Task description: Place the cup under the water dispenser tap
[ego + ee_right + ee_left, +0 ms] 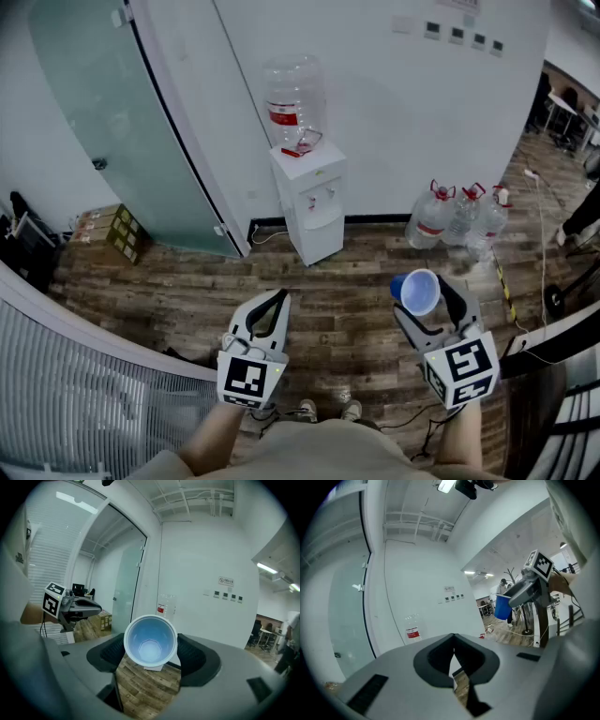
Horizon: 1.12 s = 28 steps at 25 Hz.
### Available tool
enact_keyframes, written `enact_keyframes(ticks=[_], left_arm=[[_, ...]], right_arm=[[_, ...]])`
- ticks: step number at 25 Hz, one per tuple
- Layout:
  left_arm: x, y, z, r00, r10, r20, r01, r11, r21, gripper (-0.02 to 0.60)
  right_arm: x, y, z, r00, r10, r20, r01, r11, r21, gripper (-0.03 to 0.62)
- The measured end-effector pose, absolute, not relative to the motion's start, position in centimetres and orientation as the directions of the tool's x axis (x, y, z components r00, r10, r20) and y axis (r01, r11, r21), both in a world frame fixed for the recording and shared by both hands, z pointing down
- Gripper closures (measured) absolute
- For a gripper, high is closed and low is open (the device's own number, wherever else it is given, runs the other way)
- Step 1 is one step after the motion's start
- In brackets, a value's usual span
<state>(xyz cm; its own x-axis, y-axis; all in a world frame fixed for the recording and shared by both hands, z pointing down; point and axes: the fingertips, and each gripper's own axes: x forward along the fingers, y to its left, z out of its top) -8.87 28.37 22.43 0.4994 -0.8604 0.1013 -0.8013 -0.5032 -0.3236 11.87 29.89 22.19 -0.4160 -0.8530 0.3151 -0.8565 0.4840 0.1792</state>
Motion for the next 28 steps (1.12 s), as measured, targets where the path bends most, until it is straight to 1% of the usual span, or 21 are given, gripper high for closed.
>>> enact_keyframes(ticks=[9,13,18,21,28], left_arm=[[-7.8,27.8,22.6,0.514,-0.851,0.106,-0.801,-0.52,-0.297,0.575],[-7.1,27.7,22.8,0.519,-0.848,0.107,-0.804,-0.526,-0.276,0.575],[-6.0,27.4,23.3,0.508,-0.852,0.126,-0.811,-0.522,-0.263,0.575],[-4.5,27.3,23.1,0.506,-0.855,0.114,-0.819,-0.517,-0.248,0.575],[-1.7,27.4,23.5,0.495,-0.863,0.099,-0.822,-0.502,-0.269,0.575]], right_arm=[[12.3,29.1,22.7,-0.428,-0.844,0.325,-0.851,0.497,0.17,0.24],[12.8,29.0,23.5,-0.437,-0.829,0.348,-0.837,0.517,0.179,0.24],[14.3,28.7,24.0,-0.439,-0.822,0.362,-0.831,0.525,0.185,0.24],[15.6,28.7,24.4,-0.446,-0.814,0.372,-0.822,0.537,0.189,0.24],[18.1,28.9,26.2,-0.46,-0.794,0.398,-0.803,0.564,0.196,0.24]])
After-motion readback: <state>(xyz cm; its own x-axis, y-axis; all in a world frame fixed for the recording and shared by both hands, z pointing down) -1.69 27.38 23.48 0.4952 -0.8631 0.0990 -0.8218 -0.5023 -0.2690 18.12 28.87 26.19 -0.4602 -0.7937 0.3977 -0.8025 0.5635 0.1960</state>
